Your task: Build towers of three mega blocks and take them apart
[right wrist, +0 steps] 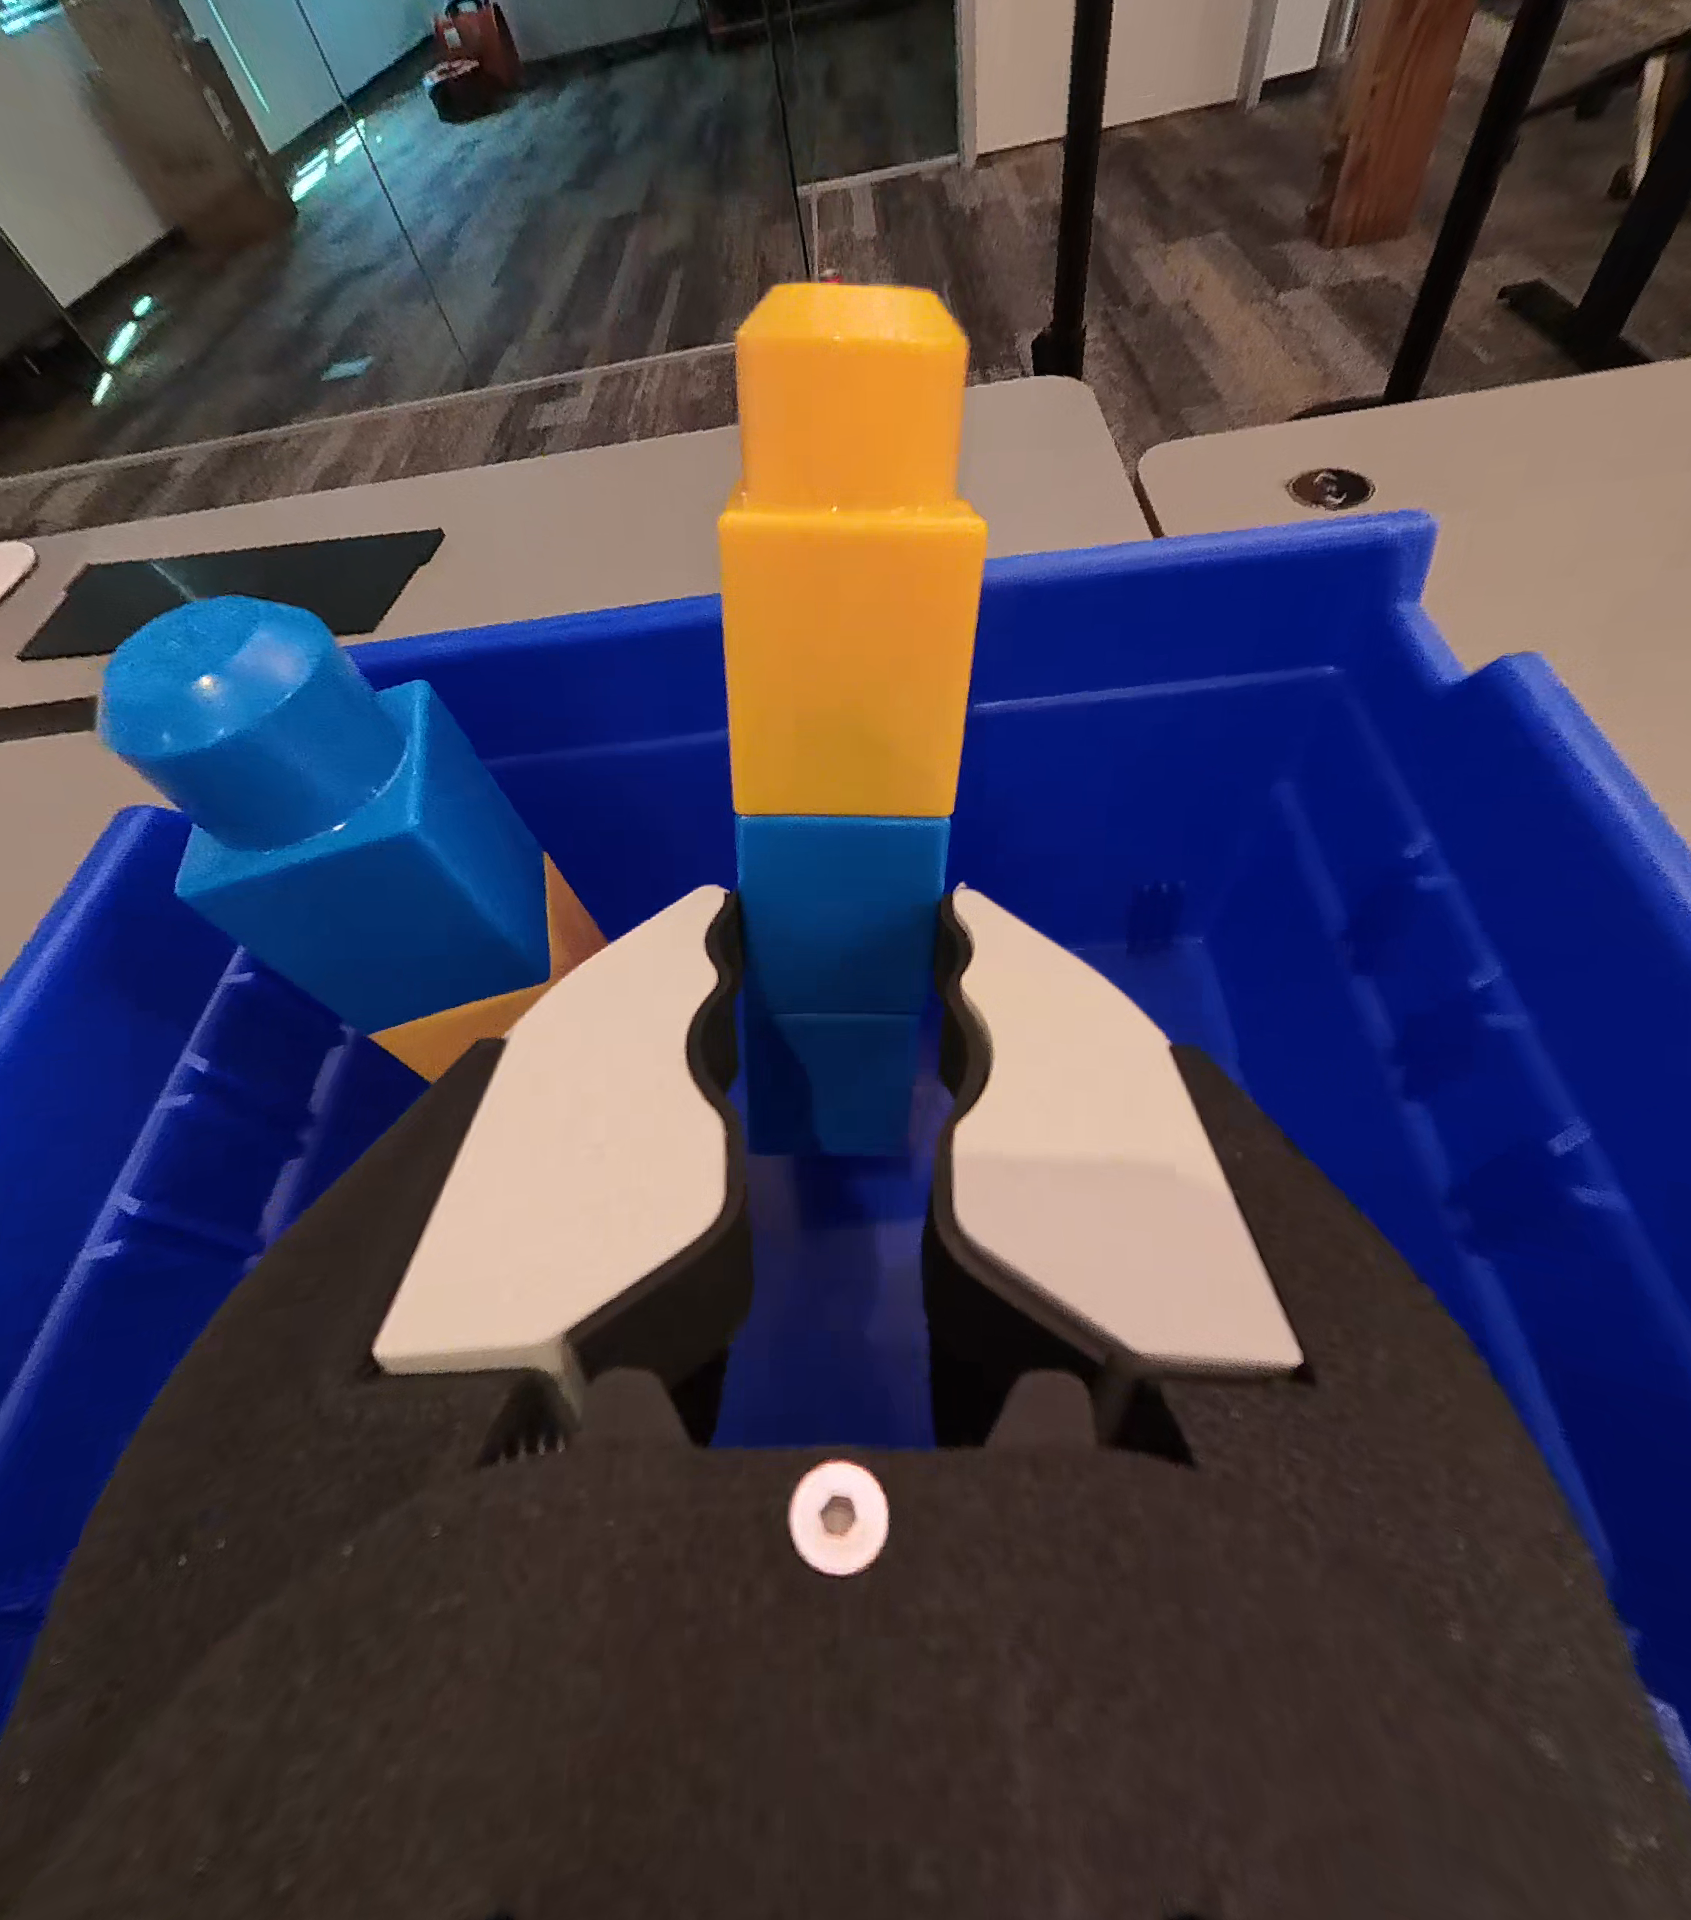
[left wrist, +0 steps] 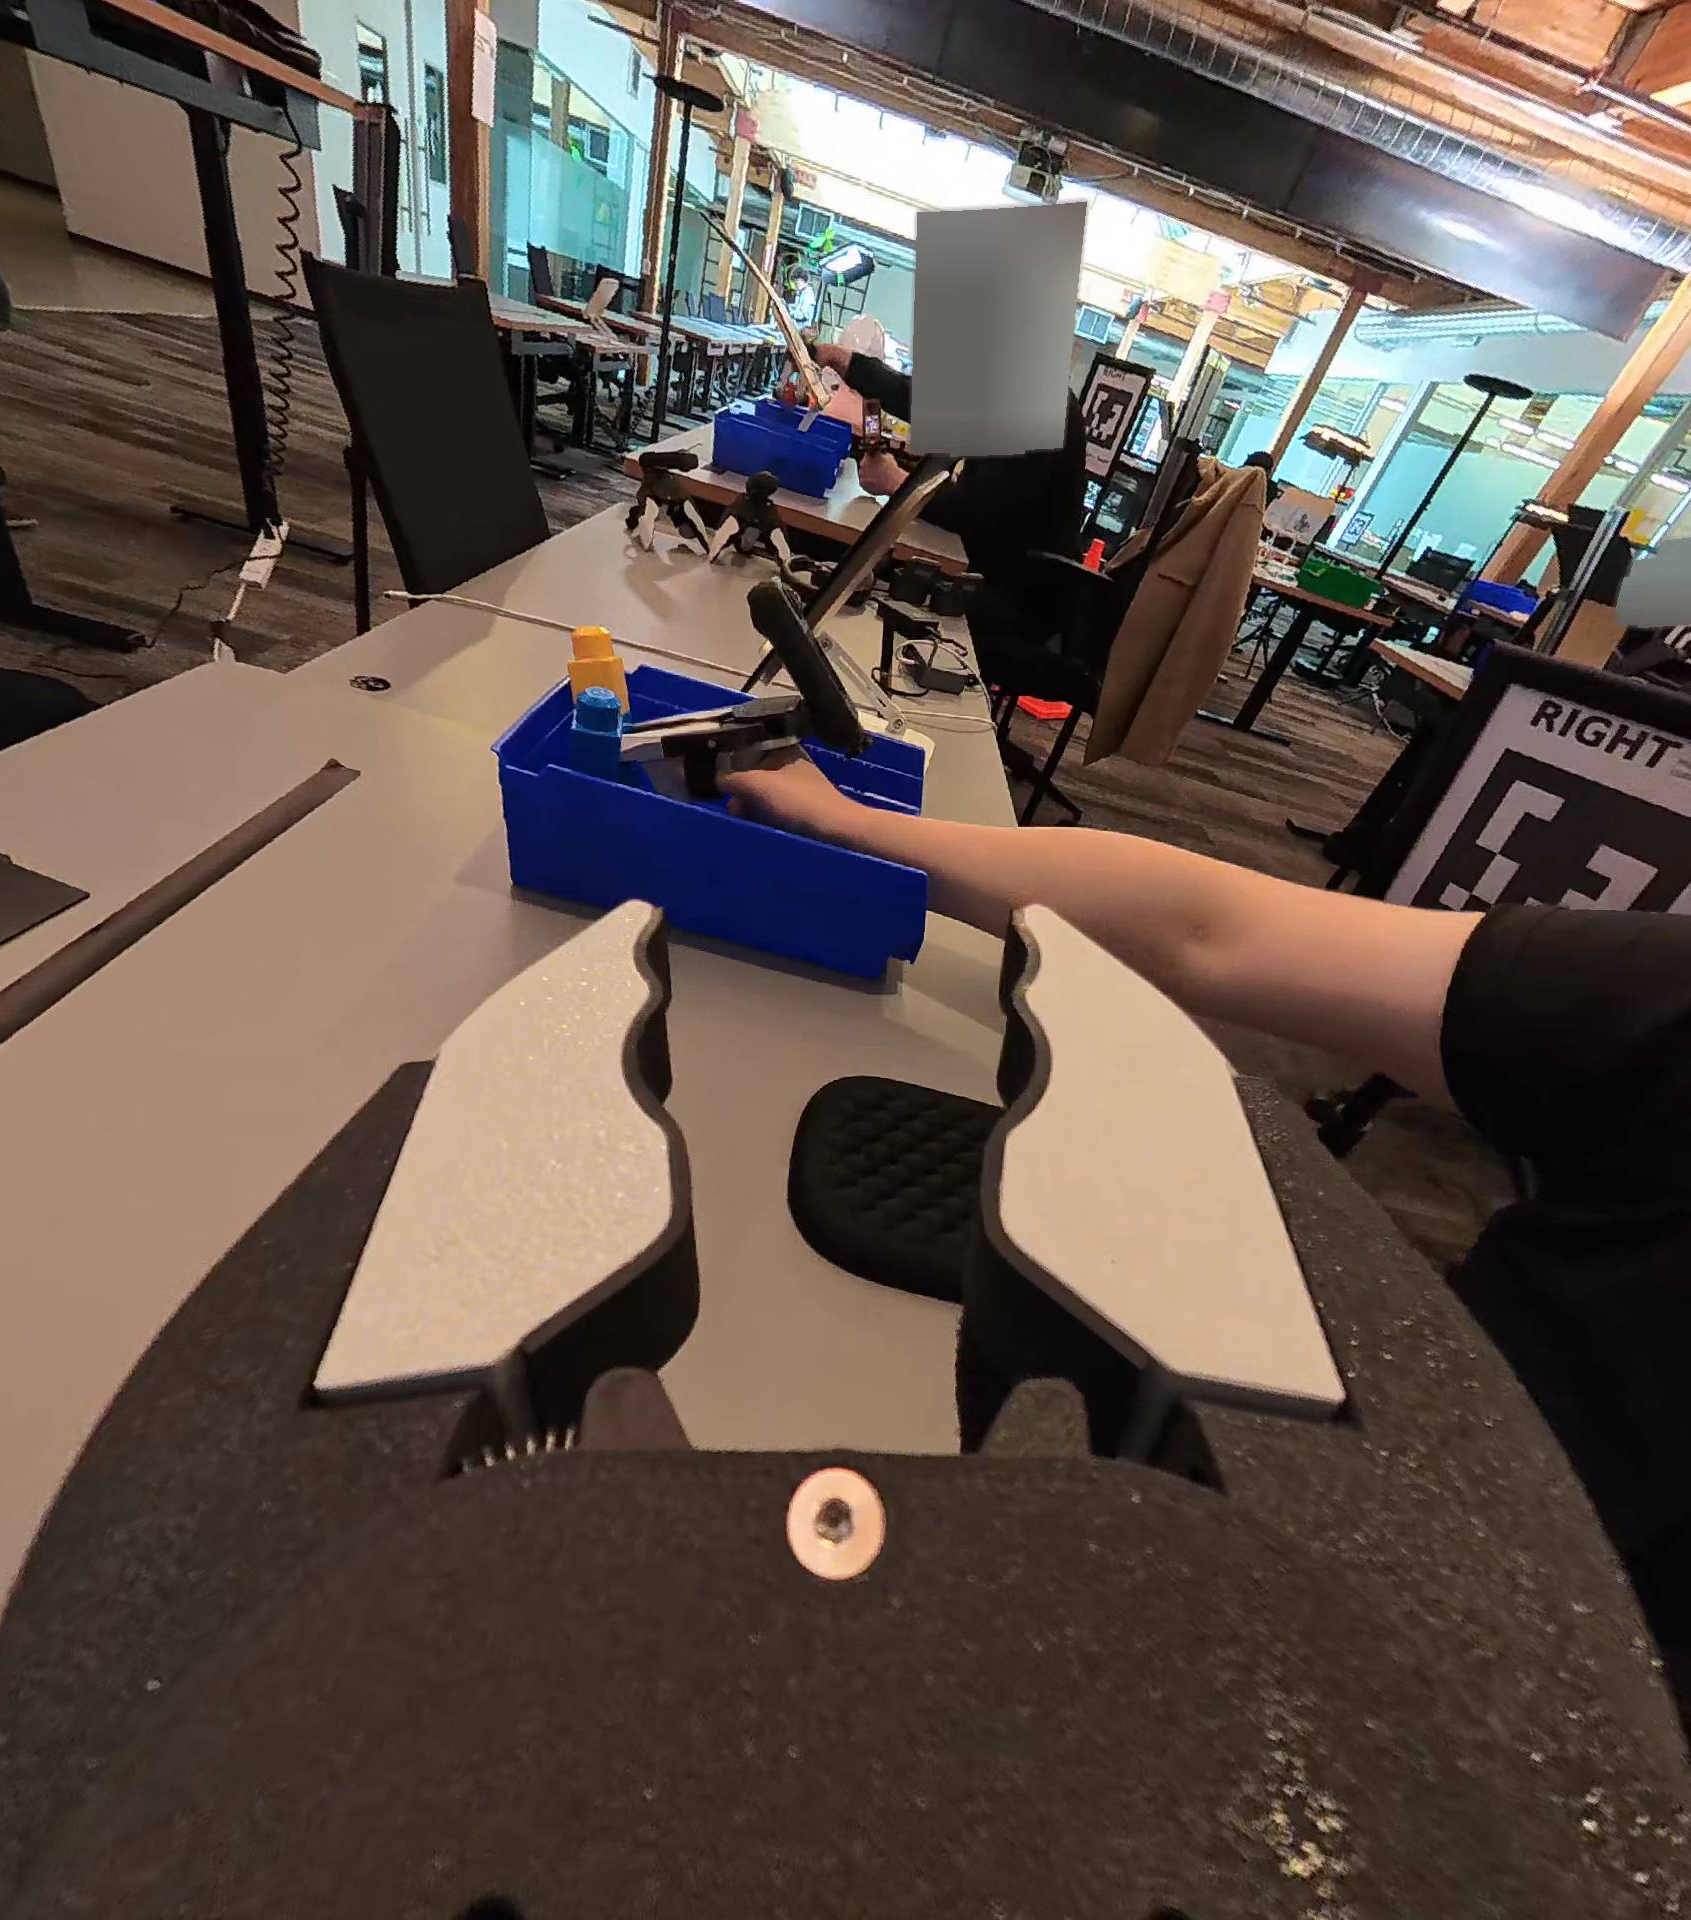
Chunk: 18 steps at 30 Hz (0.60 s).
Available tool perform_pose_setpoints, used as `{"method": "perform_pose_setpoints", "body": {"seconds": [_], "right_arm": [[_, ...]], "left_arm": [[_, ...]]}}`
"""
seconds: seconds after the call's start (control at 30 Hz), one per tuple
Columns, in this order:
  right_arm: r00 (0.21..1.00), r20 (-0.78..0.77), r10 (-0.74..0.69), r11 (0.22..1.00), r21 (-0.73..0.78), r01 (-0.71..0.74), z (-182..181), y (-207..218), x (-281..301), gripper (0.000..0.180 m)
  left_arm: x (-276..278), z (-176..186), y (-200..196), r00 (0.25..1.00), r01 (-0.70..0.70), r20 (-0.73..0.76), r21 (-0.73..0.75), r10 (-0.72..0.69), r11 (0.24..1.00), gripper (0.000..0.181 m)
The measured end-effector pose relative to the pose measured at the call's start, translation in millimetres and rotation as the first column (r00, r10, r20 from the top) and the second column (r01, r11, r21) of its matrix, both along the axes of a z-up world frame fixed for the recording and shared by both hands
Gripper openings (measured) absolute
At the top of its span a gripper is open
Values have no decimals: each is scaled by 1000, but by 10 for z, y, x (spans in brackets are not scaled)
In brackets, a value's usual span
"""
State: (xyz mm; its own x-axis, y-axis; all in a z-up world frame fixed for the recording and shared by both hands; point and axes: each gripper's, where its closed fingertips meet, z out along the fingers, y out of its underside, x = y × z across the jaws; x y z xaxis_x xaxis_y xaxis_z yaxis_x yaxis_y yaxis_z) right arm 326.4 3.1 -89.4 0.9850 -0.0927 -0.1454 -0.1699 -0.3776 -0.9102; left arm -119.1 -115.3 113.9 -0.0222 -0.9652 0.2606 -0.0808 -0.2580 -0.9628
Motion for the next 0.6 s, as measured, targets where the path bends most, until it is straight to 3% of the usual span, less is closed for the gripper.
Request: {"method": "perform_pose_setpoints", "body": {"seconds": [0.6], "right_arm": [[991, 126, 44, 997, -63, -36, -147, 35, -97, 35]], "left_arm": [[-88, 98, -59, 999, 7, 34, 14, -7, 1000, 58]]}}
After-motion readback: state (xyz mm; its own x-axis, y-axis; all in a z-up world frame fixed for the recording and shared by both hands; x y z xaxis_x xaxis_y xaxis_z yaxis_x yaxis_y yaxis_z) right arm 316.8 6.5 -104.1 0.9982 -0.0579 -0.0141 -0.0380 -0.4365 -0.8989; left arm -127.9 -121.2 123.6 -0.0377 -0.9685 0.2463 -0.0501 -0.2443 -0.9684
